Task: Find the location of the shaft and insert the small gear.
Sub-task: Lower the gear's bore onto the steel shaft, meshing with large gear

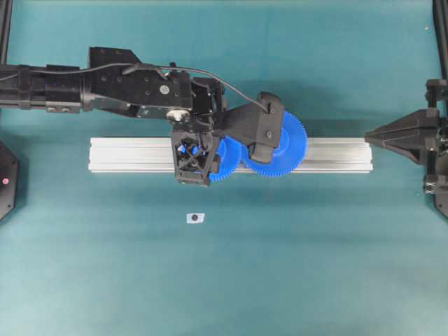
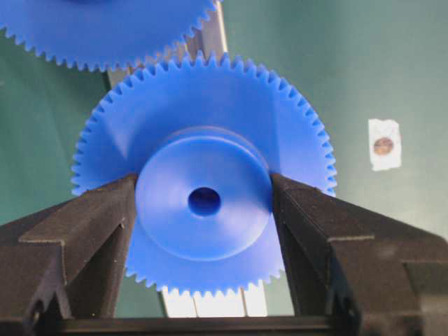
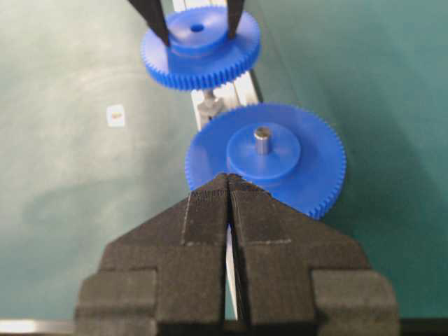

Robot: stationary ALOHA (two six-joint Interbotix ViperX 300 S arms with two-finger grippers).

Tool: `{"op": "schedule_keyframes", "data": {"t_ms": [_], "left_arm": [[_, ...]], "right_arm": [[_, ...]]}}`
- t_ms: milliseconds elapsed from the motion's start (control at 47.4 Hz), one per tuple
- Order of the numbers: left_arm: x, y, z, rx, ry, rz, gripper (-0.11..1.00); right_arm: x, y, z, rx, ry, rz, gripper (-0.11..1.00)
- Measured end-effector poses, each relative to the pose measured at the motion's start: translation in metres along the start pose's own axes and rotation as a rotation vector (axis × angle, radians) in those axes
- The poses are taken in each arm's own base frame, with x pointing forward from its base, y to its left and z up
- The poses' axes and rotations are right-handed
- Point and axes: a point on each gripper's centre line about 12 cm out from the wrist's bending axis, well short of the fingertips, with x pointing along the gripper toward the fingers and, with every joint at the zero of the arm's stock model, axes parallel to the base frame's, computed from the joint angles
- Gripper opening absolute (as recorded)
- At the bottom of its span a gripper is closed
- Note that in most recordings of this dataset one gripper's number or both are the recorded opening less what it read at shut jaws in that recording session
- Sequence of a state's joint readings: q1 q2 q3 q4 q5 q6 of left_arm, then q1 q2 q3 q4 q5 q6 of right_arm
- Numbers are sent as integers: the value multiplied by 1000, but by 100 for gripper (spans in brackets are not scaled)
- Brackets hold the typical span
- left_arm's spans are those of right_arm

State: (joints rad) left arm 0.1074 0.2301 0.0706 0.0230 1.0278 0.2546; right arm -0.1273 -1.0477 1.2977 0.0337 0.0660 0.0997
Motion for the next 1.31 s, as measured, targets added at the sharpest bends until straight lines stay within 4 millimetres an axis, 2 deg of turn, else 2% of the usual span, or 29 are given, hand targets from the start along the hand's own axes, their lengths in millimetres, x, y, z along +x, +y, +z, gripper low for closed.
{"op": "schedule_keyframes", "data": {"t_ms": [632,675,759,822,1307], "left_arm": [[-1,0,1,-2,-1,0,65],[-1,0,1,-7,1,-2,69],[-1,3,2,-14,2,1,87],[-2,6,3,-23,-2,3,93],[-8,3,8,-28,2,3,92]], "right_arm": [[0,0,0,0,2,0,-1],[0,0,0,0,1,-2,-1],[0,0,0,0,1,-2,-1],[0,0,0,0,0,-1,-1],[0,0,0,0,1,-2,-1]]}}
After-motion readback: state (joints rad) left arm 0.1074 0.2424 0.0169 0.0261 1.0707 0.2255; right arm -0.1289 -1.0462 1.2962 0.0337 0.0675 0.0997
